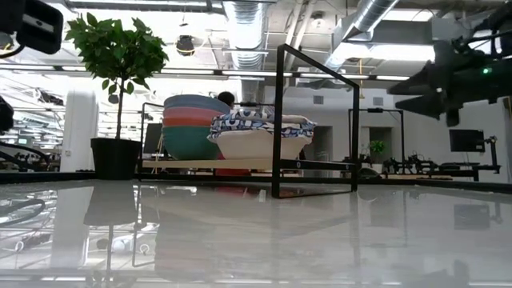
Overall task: Place and stack bowls onto a shelf
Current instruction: Return to home position
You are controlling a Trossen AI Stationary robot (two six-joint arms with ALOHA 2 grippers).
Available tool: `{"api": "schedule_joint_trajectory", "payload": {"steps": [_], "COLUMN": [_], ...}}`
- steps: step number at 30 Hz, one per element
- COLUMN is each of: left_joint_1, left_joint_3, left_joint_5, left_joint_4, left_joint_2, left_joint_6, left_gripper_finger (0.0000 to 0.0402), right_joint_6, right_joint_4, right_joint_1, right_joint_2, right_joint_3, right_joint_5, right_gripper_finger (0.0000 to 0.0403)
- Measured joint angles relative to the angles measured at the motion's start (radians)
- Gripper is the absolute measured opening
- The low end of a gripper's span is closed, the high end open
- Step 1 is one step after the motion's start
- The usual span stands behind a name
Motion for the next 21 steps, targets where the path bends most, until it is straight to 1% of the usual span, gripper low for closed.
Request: {"api": "schedule_joint_trajectory", "payload": {"steps": [1, 4, 8, 10, 11, 13, 15, 18, 21], "left_joint_1": [0.001, 0.0, 0.0, 0.0, 0.001, 0.0, 0.0, 0.0, 0.0], "left_joint_3": [0.0, 0.0, -0.001, -0.001, -0.001, -0.001, -0.002, -0.002, -0.002], "left_joint_5": [0.008, 0.063, 0.087, 0.088, 0.1, 0.143, 0.207, 0.262, 0.245], "left_joint_4": [-0.007, -0.033, -0.122, -0.196, -0.204, -0.202, -0.212, -0.225, -0.218], "left_joint_2": [-0.007, -0.007, -0.007, -0.006, 0.002, 0.017, 0.032, 0.051, 0.052], "left_joint_6": [0.018, 0.079, 0.081, 0.077, 0.085, 0.135, 0.159, 0.108, 0.047], "left_gripper_finger": [0.0151, 0.0151, 0.0151, 0.0151, 0.0151, 0.0151, 0.0151, 0.0151, 0.0151], "right_joint_6": [-0.028, -0.083, -0.125, -0.152, -0.161, -0.162, -0.148, -0.099, -0.087], "right_joint_4": [0.033, 0.024, 0.017, 0.017, 0.016, 0.015, 0.013, 0.013, 0.028], "right_joint_1": [0.0, 0.004, 0.007, 0.005, 0.004, -0.002, -0.01, -0.024, -0.042], "right_joint_2": [0.022, 0.041, 0.111, 0.138, 0.156, 0.195, 0.235, 0.295, 0.352], "right_joint_3": [-0.012, -0.014, -0.014, -0.014, -0.014, -0.014, -0.014, -0.015, -0.015], "right_joint_5": [-0.021, -0.046, -0.059, -0.058, -0.058, -0.058, -0.057, -0.057, -0.052], "right_gripper_finger": [0.026, 0.026, 0.026, 0.026, 0.026, 0.026, 0.026, 0.026, 0.026]}}
